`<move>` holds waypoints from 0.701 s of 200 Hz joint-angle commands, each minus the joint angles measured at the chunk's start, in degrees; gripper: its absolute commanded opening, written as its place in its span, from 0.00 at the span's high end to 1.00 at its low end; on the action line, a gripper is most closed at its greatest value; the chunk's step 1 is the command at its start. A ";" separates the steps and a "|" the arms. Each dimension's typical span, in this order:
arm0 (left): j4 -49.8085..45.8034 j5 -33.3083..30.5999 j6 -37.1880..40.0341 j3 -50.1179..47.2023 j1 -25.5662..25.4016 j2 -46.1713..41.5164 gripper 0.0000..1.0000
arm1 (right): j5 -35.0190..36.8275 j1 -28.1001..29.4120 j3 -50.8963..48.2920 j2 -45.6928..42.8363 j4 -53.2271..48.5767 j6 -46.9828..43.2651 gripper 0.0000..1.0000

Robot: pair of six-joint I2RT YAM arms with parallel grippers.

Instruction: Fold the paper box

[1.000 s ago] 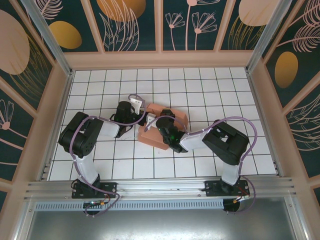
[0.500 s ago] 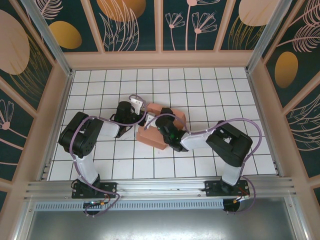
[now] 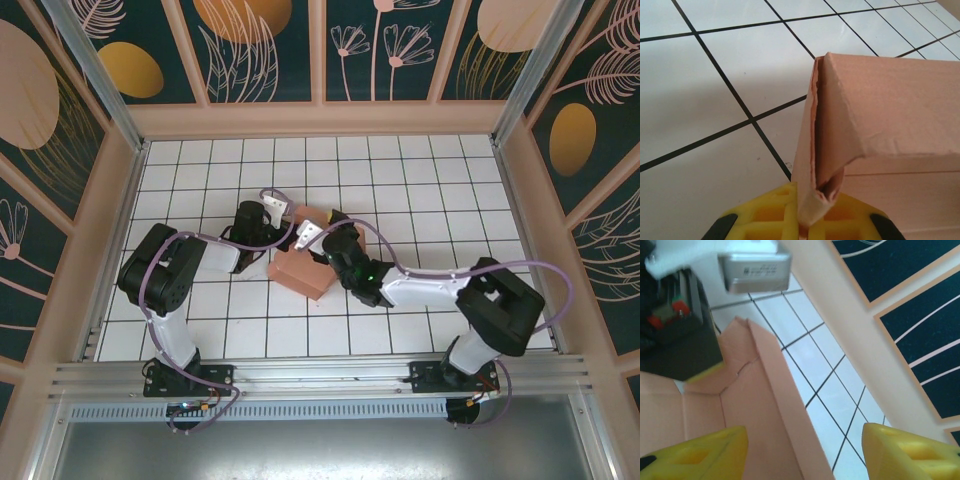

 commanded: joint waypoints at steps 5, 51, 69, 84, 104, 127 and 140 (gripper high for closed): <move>-1.59 -2.08 1.25 1.06 -0.32 -0.82 0.94 | -6.93 -0.18 -1.06 -7.57 -2.13 12.90 0.37; 0.74 -6.69 1.54 -0.51 -0.95 -2.49 0.94 | -23.64 -10.45 -0.73 -15.45 -4.00 38.58 0.37; 3.02 -12.35 3.33 -2.99 -2.56 -4.63 0.94 | -30.54 -17.87 -1.00 -16.29 -2.78 52.13 0.39; 4.91 -14.29 5.08 -4.68 -4.09 -5.90 0.94 | -37.41 -22.98 1.73 -14.43 -6.16 59.82 0.40; 5.26 -14.42 6.62 -5.35 -5.64 -6.19 0.94 | -43.53 -26.45 7.12 -10.06 -11.98 63.25 0.40; 5.09 -13.94 7.30 -4.77 -7.45 -5.11 0.93 | -49.58 -28.77 13.00 -4.03 -18.66 62.91 0.40; 4.93 -13.17 7.36 -4.09 -8.55 -4.45 0.93 | -51.86 -29.25 15.31 -1.16 -21.20 62.20 0.41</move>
